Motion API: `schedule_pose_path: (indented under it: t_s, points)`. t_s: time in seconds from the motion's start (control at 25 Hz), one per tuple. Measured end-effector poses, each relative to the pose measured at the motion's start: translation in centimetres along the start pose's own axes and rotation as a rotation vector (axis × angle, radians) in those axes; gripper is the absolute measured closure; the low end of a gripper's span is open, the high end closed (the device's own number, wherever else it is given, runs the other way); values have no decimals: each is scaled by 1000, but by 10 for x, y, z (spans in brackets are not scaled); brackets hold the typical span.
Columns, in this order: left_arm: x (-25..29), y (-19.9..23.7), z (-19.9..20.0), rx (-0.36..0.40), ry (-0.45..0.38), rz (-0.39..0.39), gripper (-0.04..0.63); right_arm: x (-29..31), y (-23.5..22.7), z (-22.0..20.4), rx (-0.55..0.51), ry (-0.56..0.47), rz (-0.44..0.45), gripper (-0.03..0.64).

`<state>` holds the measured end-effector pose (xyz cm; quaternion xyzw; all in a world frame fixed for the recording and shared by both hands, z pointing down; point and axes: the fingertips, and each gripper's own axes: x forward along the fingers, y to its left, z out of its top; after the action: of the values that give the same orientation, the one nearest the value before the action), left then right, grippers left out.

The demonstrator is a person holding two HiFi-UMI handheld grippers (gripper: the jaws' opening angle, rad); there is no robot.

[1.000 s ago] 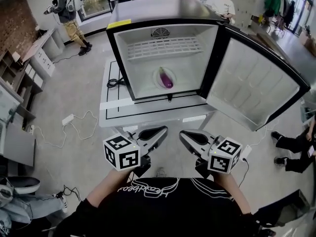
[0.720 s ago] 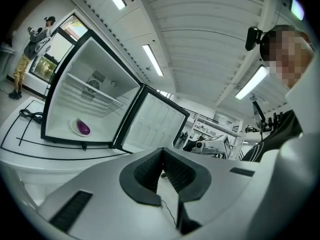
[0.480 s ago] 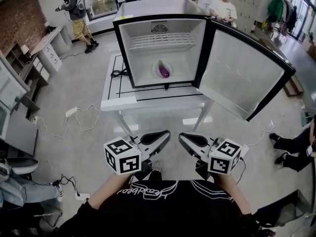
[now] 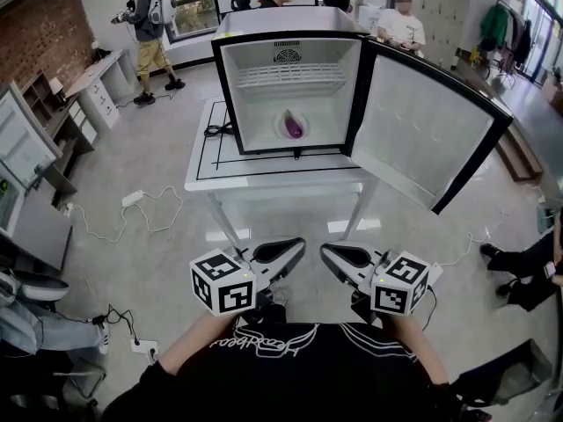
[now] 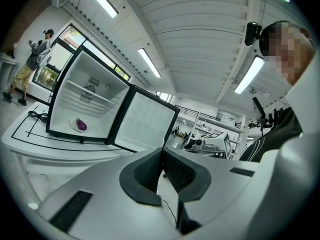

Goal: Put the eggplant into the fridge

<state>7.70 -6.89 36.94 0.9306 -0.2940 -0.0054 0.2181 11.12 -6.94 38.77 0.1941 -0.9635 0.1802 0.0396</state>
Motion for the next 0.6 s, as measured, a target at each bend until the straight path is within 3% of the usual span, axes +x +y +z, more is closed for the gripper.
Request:
schedule_pose_path:
  t_s: [0.6]
  points:
    - [-5, -18, -5, 15, 7, 2, 586, -11, 13, -6, -9, -5, -7, 611]
